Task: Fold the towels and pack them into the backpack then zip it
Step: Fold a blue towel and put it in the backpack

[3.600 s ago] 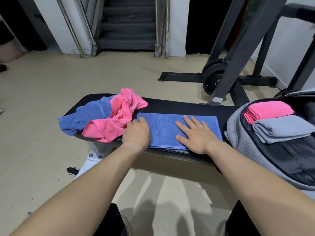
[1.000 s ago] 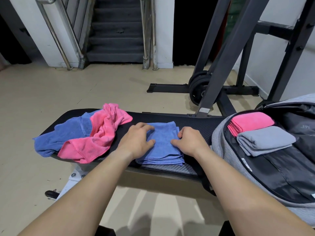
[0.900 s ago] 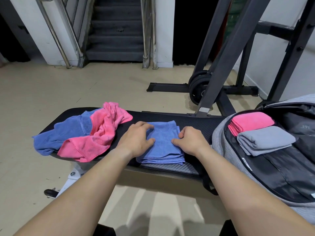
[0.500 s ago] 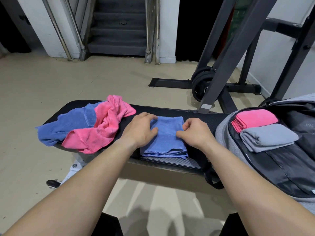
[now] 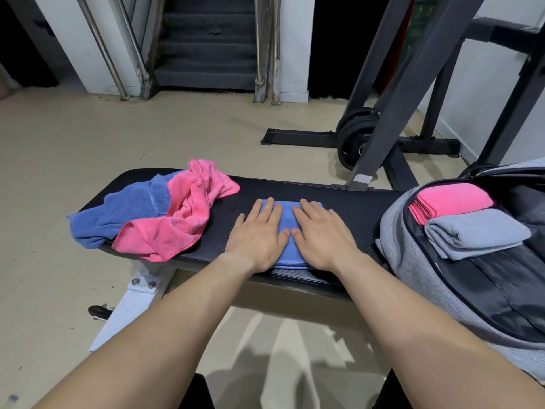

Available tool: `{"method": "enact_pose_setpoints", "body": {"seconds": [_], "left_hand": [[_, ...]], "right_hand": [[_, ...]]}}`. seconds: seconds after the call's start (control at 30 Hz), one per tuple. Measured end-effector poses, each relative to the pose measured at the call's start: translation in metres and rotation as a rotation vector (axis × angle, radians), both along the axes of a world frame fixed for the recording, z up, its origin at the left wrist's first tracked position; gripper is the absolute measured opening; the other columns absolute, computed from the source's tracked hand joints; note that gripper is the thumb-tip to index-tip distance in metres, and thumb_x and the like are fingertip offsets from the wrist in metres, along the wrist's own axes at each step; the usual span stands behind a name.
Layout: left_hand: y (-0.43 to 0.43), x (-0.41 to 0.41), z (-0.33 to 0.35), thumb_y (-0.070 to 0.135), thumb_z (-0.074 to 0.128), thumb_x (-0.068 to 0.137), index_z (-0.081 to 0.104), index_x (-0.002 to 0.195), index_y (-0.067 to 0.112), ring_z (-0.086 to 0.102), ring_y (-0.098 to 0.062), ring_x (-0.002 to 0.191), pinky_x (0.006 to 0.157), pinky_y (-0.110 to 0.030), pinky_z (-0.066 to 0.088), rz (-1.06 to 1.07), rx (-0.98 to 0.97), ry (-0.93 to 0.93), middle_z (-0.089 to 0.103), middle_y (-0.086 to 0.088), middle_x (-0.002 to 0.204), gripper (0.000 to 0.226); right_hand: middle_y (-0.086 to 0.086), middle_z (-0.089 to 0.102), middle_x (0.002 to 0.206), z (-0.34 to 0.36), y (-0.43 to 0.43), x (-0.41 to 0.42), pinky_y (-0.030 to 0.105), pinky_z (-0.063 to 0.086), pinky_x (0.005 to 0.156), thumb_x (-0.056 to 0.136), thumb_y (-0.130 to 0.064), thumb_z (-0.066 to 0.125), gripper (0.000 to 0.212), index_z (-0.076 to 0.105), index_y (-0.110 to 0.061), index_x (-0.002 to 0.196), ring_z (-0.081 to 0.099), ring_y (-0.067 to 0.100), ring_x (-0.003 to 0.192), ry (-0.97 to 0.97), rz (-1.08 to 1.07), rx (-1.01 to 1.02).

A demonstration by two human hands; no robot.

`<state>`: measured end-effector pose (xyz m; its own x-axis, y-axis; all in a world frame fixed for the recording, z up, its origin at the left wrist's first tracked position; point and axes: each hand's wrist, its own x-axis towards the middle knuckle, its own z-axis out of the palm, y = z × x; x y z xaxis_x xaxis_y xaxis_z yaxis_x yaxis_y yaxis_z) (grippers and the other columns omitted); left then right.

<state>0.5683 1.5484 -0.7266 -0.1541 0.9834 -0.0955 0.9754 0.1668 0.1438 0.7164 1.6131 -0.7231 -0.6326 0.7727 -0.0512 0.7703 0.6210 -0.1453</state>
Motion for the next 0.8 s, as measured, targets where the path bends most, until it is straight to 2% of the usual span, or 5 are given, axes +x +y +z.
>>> {"method": "enact_pose_setpoints", "body": {"seconds": [0.13, 0.33, 0.57, 0.67, 0.8], "left_hand": [[-0.002, -0.001, -0.007, 0.050, 0.015, 0.105, 0.000, 0.160, 0.018, -0.014, -0.015, 0.153, 0.124, -0.048, 0.006, 0.006, -0.024, -0.029, -0.012, 0.004, 0.167, 0.065], [0.001, -0.006, -0.016, 0.051, 0.011, 0.104, -0.008, 0.159, 0.020, -0.020, -0.011, 0.151, 0.125, -0.048, 0.000, 0.001, -0.073, -0.071, -0.018, 0.007, 0.166, 0.066], [-0.002, -0.015, -0.014, 0.051, 0.019, 0.105, -0.003, 0.160, 0.024, -0.016, -0.007, 0.151, 0.125, -0.045, -0.001, -0.054, -0.053, -0.152, -0.014, 0.011, 0.166, 0.065], [-0.009, -0.023, -0.010, 0.043, 0.023, 0.107, 0.013, 0.160, 0.025, -0.002, -0.007, 0.153, 0.125, -0.041, 0.010, -0.104, 0.040, -0.208, 0.002, 0.010, 0.167, 0.057], [-0.015, -0.030, 0.000, 0.035, 0.038, 0.103, 0.033, 0.151, 0.022, 0.039, -0.024, 0.140, 0.111, -0.041, 0.038, 0.049, 0.199, -0.152, 0.035, 0.000, 0.157, 0.050]], "right_hand": [[-0.004, -0.010, 0.168, -0.010, 0.007, 0.004, 0.047, -0.004, 0.124, 0.106, -0.046, 0.015, 0.060, 0.004, -0.024, 0.161, -0.012, 0.013, 0.154, -0.003, 0.006, -0.118], [-0.007, -0.020, 0.166, -0.015, 0.004, 0.003, 0.048, -0.009, 0.124, 0.106, -0.046, 0.012, 0.060, -0.005, -0.025, 0.160, -0.022, 0.010, 0.151, -0.001, -0.014, -0.163], [-0.007, -0.023, 0.165, -0.009, -0.010, 0.001, 0.050, -0.008, 0.123, 0.106, -0.047, 0.012, 0.061, -0.007, -0.026, 0.160, -0.024, 0.010, 0.150, 0.010, -0.084, -0.211], [-0.004, -0.012, 0.168, -0.006, -0.022, -0.002, 0.049, 0.002, 0.124, 0.105, -0.049, 0.016, 0.062, 0.002, -0.024, 0.161, -0.013, 0.015, 0.154, -0.022, -0.133, -0.178], [0.001, 0.037, 0.154, 0.010, -0.017, -0.001, 0.046, 0.030, 0.110, 0.100, -0.048, 0.036, 0.053, 0.044, -0.022, 0.145, 0.032, 0.026, 0.140, -0.023, -0.117, 0.045]]}}
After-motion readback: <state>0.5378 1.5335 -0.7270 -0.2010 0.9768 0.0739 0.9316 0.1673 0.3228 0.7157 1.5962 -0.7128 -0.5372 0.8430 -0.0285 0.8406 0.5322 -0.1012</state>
